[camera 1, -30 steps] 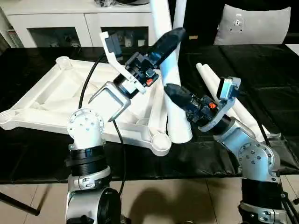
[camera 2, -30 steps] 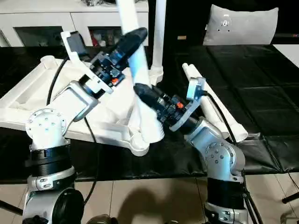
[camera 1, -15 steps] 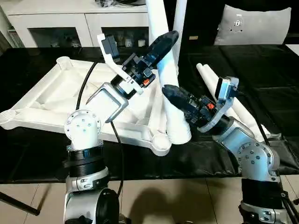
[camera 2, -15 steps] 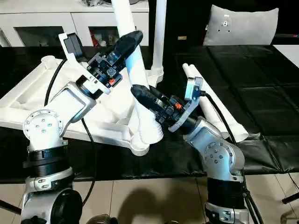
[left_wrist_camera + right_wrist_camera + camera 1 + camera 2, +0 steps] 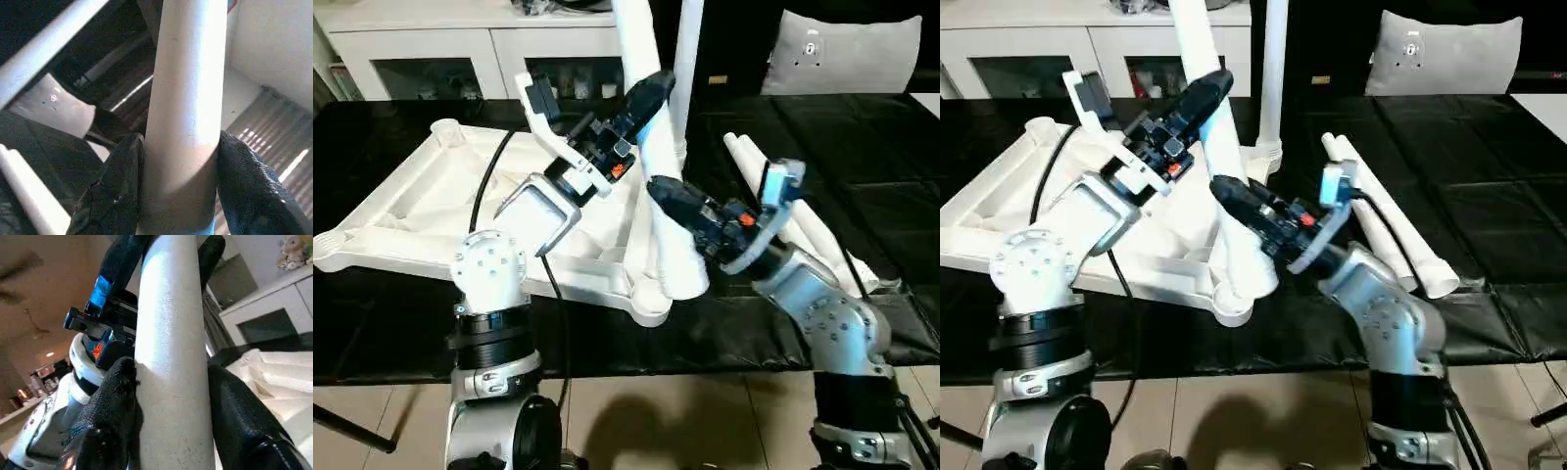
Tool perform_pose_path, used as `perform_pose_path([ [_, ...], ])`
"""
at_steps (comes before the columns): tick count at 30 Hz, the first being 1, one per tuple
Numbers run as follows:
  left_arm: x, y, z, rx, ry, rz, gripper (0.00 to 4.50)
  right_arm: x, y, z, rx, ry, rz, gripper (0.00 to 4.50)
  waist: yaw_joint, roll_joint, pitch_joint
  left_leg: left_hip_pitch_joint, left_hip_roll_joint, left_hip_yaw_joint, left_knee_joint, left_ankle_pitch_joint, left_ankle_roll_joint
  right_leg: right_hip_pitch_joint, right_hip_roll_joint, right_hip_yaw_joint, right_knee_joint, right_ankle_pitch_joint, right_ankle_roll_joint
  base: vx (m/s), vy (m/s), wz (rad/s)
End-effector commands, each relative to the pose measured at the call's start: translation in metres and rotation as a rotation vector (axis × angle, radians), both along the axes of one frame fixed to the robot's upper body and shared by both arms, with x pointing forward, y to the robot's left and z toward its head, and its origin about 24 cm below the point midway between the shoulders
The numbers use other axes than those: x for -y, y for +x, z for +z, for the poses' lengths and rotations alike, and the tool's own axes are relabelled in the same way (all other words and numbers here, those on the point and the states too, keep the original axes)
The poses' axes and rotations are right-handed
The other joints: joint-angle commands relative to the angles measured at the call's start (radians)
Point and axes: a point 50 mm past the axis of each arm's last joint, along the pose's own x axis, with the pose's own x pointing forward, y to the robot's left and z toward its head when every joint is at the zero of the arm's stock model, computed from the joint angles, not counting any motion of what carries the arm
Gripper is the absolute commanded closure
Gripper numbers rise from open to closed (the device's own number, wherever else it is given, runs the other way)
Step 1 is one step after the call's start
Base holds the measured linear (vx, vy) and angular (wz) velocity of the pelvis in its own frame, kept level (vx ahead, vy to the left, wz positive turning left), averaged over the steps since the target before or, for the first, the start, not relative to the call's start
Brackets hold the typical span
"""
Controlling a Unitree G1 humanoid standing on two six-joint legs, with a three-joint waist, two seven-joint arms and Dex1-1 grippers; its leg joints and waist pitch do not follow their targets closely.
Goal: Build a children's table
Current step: Pick table leg
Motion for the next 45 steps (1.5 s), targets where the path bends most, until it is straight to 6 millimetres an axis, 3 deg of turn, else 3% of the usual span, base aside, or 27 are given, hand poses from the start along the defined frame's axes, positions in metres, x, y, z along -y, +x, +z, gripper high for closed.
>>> perform_pose_path([
  [1,0.005,-0.001,0.003,0.024,0.057,-0.010,2.58,0.010,0.010,-0.002,-0.043,-0.041,-0.109,1.98,0.003,-0.007,-0.079,0.009,0.032,-0.011,-0.057,-0.061,0.028,0.062,-0.067,0.036,-0.067,-0.122,-0.158,0.000,0.000,0.00],
  [6,0.001,0.003,0.003,0.052,0.164,0.047,2.66,0.016,0.014,-0.002,0.055,-0.142,-0.188,1.55,0.004,-0.007,-0.080,0.011,0.032,-0.010,-0.056,-0.058,0.018,0.059,-0.067,0.037,-0.063,-0.097,-0.156,0.000,0.000,0.00],
  [11,0.000,0.002,0.001,0.091,0.255,0.056,2.71,0.021,0.008,-0.004,0.079,-0.245,-0.083,1.21,0.005,-0.014,-0.079,0.009,0.030,-0.008,-0.055,-0.060,0.032,0.066,-0.066,0.037,-0.063,-0.102,-0.163,0.000,0.000,0.00],
  [14,0.001,0.002,0.001,0.102,0.285,0.059,2.71,0.023,0.007,-0.003,0.077,-0.256,-0.046,0.98,0.006,-0.013,-0.078,0.007,0.030,-0.008,-0.054,-0.061,0.036,0.065,-0.068,0.039,-0.064,-0.116,-0.163,0.000,0.000,0.00],
  [23,0.001,0.001,0.002,0.207,0.451,0.040,2.73,0.038,0.013,0.000,0.107,-0.382,0.032,0.98,0.003,-0.013,-0.078,0.011,0.030,-0.006,-0.050,-0.070,0.043,0.060,-0.066,0.037,-0.065,-0.142,-0.182,0.000,0.000,0.00],
  [31,0.005,-0.005,0.005,0.301,0.494,-0.015,2.73,0.042,0.009,-0.005,0.120,-0.444,0.138,0.98,0.005,-0.022,-0.080,0.008,0.033,-0.006,-0.048,-0.051,0.063,0.063,-0.068,0.037,-0.058,-0.104,-0.204,0.000,0.000,0.00],
  [38,0.009,-0.009,0.008,0.348,0.516,-0.027,2.73,0.035,0.017,-0.014,0.108,-0.525,0.121,0.98,0.000,-0.021,-0.077,0.007,0.032,-0.006,-0.048,-0.078,0.046,0.061,-0.070,0.036,-0.063,-0.173,-0.196,0.000,0.000,0.00],
  [39,0.009,-0.009,0.009,0.352,0.518,-0.027,2.73,0.033,0.018,-0.017,0.103,-0.544,0.106,0.98,0.000,-0.027,-0.077,0.008,0.032,-0.005,-0.048,-0.079,0.046,0.060,-0.069,0.037,-0.064,-0.177,-0.192,0.000,0.000,0.00],
  [45,0.011,-0.011,0.009,0.363,0.527,-0.030,2.73,0.020,0.018,-0.024,0.089,-0.529,0.118,0.98,0.001,-0.021,-0.079,0.008,0.033,-0.007,-0.049,-0.069,0.047,0.059,-0.069,0.036,-0.059,-0.155,-0.196,0.000,0.000,0.00],
])
